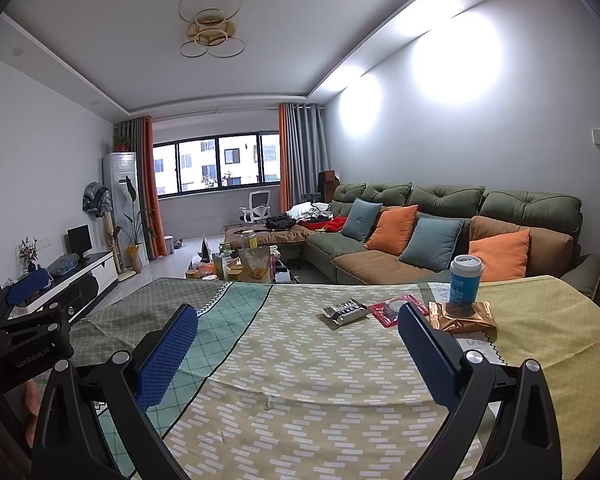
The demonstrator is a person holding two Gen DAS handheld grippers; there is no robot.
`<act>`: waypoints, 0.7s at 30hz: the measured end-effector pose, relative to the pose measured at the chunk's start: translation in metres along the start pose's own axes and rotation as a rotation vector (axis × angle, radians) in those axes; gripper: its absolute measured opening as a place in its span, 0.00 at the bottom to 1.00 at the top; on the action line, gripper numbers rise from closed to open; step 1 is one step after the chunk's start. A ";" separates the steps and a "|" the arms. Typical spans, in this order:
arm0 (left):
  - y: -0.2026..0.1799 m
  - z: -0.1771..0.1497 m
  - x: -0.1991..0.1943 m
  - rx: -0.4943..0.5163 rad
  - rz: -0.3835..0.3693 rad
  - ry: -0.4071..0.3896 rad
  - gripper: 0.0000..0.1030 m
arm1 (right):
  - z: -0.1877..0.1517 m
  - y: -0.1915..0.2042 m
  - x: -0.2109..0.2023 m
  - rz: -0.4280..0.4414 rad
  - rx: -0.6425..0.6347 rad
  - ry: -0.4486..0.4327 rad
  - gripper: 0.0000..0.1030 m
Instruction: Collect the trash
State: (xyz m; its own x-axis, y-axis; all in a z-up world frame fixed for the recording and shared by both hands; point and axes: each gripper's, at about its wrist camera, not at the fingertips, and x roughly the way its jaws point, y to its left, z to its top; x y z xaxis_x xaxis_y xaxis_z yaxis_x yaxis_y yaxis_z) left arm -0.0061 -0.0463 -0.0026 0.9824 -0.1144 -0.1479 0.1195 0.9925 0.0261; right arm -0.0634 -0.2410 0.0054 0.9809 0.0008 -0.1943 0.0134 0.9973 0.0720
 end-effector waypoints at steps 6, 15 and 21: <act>0.000 0.000 0.000 0.001 -0.001 0.001 0.97 | 0.000 0.000 0.000 0.000 0.000 0.001 0.97; 0.000 0.000 0.002 0.000 -0.002 0.003 0.97 | 0.000 -0.001 0.000 0.002 0.002 0.001 0.97; 0.000 -0.003 0.001 -0.001 -0.002 0.003 0.97 | 0.000 0.000 -0.001 0.002 0.003 0.002 0.97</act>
State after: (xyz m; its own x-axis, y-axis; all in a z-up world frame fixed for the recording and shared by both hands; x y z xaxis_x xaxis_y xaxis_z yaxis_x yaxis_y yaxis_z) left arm -0.0051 -0.0462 -0.0058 0.9818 -0.1158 -0.1506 0.1209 0.9923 0.0254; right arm -0.0642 -0.2411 0.0053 0.9806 0.0025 -0.1959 0.0124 0.9971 0.0749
